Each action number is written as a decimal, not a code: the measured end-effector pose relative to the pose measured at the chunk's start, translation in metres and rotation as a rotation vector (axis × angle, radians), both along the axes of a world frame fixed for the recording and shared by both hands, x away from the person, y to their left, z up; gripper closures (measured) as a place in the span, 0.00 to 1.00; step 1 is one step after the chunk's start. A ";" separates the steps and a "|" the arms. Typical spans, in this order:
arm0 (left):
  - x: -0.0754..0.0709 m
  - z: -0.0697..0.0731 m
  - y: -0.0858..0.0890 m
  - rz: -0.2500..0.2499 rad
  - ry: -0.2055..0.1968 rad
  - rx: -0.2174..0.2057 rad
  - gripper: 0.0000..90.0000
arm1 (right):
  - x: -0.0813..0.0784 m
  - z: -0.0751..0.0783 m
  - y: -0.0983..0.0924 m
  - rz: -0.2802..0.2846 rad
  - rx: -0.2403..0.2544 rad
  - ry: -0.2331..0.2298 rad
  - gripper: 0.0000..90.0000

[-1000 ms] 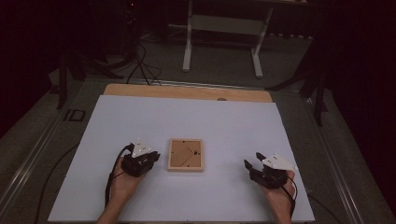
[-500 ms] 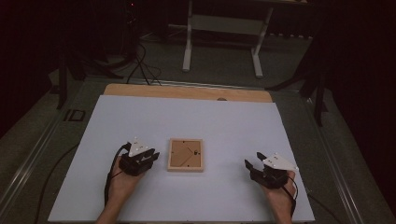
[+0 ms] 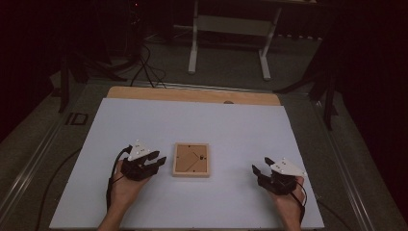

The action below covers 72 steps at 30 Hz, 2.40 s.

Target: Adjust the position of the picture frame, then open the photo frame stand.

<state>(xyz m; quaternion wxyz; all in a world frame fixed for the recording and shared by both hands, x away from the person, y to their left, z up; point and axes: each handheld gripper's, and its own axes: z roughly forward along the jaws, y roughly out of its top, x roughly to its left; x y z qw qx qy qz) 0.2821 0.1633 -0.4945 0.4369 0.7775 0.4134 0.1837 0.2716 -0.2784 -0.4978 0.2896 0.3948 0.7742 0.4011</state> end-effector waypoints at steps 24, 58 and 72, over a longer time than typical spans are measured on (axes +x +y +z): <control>-0.002 0.010 -0.022 -0.073 -0.033 -0.012 0.66 | -0.001 0.000 0.000 0.000 -0.007 0.000 0.47; 0.000 0.006 -0.063 -0.169 -0.018 0.043 0.62 | -0.001 0.000 0.000 0.000 -0.006 -0.001 0.47; 0.010 -0.004 -0.067 -0.147 0.022 0.079 0.59 | -0.001 -0.001 0.001 0.000 -0.006 0.004 0.47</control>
